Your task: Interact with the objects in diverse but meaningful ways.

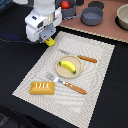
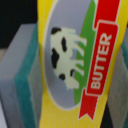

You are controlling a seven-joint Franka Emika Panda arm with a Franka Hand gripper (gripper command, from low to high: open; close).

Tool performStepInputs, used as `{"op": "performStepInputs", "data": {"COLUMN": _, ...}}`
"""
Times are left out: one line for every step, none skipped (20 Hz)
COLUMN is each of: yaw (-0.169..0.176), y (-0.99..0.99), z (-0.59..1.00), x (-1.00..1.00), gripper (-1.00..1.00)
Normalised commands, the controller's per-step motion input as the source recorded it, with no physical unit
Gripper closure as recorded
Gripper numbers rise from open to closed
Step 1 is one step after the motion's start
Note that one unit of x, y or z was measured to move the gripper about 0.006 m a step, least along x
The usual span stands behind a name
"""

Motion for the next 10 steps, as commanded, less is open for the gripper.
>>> {"op": "performStepInputs", "data": {"yaw": -0.012, "y": 0.22, "z": 1.0, "x": 0.24, "gripper": -1.0}}
{"op": "performStepInputs", "data": {"yaw": -0.002, "y": 0.33, "z": 1.0, "x": 0.3, "gripper": -1.0}}
{"op": "performStepInputs", "data": {"yaw": 0.0, "y": 0.23, "z": 1.0, "x": 0.25, "gripper": -1.0}}
{"op": "performStepInputs", "data": {"yaw": 0.0, "y": 0.13, "z": 1.0, "x": 0.12, "gripper": -1.0}}
{"op": "performStepInputs", "data": {"yaw": 0.0, "y": 0.13, "z": 0.93, "x": 0.08, "gripper": -1.0}}
{"op": "performStepInputs", "data": {"yaw": 0.0, "y": 0.11, "z": 0.83, "x": 0.05, "gripper": -1.0}}
{"op": "performStepInputs", "data": {"yaw": 0.0, "y": 0.08, "z": 0.69, "x": 0.02, "gripper": -1.0}}
{"op": "performStepInputs", "data": {"yaw": 0.0, "y": 0.0, "z": 0.62, "x": 0.0, "gripper": -1.0}}
{"op": "performStepInputs", "data": {"yaw": 0.0, "y": 0.0, "z": 0.66, "x": 0.01, "gripper": -1.0}}
{"op": "performStepInputs", "data": {"yaw": 0.0, "y": -0.01, "z": 0.59, "x": 0.0, "gripper": -1.0}}
